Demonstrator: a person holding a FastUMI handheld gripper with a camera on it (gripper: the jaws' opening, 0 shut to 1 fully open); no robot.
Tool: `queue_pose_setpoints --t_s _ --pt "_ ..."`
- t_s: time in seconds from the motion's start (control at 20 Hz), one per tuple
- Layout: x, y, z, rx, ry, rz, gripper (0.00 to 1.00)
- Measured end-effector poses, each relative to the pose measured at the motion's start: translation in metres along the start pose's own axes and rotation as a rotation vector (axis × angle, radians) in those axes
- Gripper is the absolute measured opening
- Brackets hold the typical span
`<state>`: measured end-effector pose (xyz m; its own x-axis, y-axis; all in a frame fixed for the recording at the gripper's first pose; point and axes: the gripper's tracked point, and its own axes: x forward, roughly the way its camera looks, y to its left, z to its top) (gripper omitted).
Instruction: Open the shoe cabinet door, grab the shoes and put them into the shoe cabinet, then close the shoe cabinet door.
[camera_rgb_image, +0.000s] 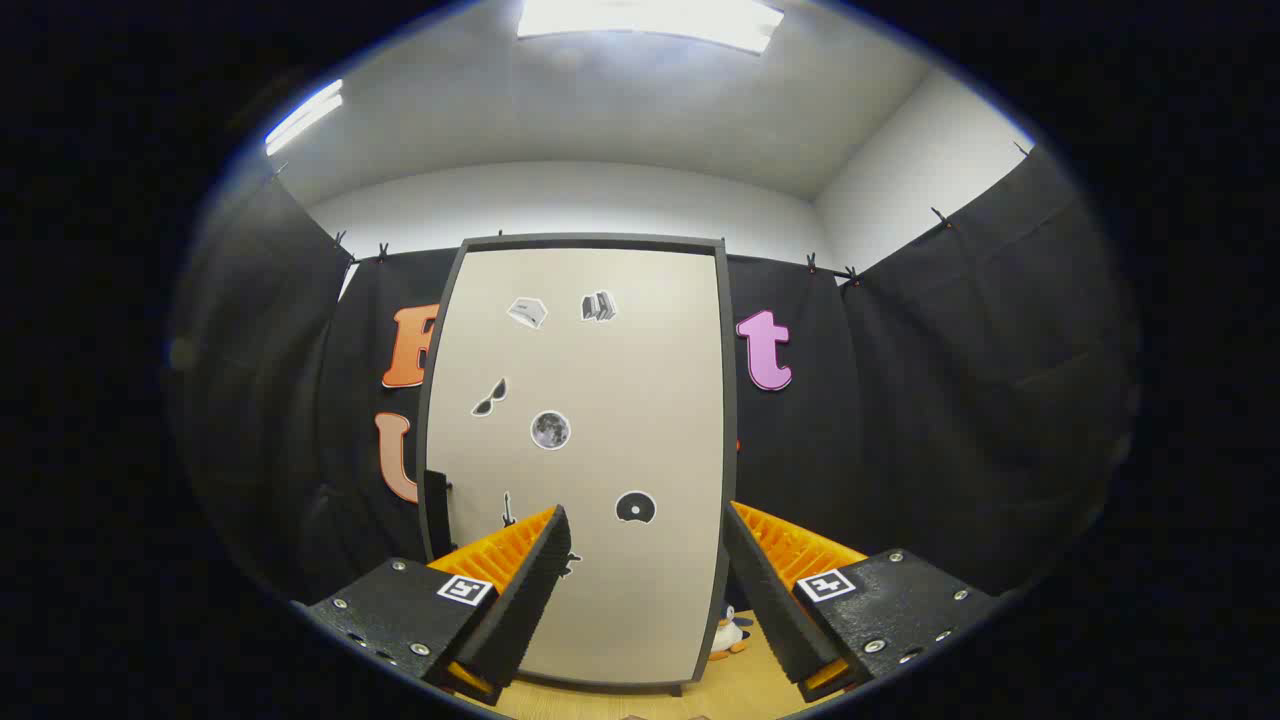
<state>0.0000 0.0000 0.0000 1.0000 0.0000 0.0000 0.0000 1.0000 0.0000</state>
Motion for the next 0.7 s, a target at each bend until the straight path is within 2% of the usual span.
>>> queue_pose_setpoints --t_s 0.7 --pt "0.002 0.032 0.012 0.004 -0.025 0.046 0.95"
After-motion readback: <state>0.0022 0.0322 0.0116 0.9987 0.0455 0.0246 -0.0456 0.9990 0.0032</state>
